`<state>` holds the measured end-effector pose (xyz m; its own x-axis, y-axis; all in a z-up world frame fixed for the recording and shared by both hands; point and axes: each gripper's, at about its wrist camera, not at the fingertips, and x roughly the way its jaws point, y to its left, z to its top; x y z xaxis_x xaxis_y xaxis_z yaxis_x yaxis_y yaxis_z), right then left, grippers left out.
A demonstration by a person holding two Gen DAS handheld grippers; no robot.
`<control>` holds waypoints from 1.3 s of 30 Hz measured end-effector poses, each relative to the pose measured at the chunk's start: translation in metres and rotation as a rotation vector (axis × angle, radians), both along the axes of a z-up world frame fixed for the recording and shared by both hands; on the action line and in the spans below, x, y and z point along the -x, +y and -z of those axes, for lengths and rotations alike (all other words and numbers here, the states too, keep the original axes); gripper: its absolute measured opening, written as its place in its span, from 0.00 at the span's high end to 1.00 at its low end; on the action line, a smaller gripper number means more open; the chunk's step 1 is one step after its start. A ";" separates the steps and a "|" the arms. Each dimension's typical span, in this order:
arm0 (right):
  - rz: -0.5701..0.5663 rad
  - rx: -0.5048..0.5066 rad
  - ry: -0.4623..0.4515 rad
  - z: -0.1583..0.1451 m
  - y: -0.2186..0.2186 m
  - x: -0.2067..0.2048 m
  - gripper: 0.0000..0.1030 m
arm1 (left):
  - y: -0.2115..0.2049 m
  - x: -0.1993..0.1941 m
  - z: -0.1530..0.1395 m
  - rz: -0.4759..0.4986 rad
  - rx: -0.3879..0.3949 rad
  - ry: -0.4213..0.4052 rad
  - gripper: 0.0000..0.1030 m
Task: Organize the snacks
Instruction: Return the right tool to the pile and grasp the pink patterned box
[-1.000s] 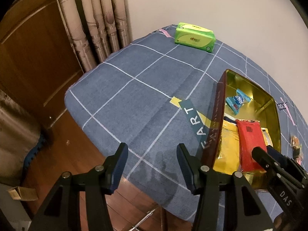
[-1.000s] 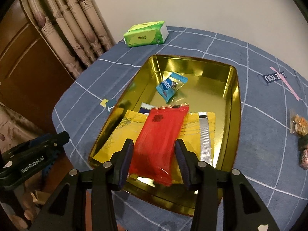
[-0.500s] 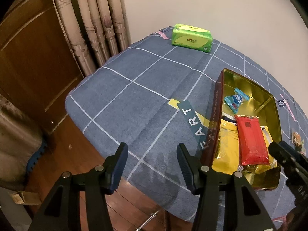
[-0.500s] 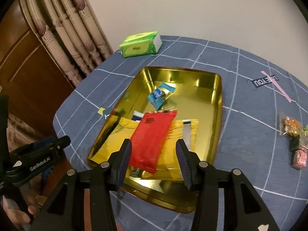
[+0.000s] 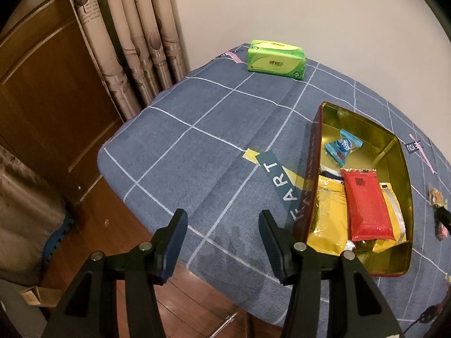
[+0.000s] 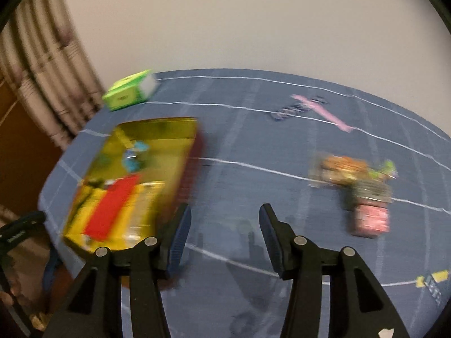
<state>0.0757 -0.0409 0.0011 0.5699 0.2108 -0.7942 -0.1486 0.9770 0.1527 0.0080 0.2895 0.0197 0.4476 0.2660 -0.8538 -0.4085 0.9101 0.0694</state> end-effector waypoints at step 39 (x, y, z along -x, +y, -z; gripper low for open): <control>0.204 0.064 0.026 0.067 -0.147 -0.012 0.56 | -0.164 -0.030 -0.009 0.321 -0.078 0.014 0.48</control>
<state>0.0879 -0.1883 -0.0655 0.5743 0.0416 -0.8176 0.0566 0.9943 0.0903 0.0384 0.1257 0.0289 0.5072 0.1785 -0.8431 -0.1004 0.9839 0.1480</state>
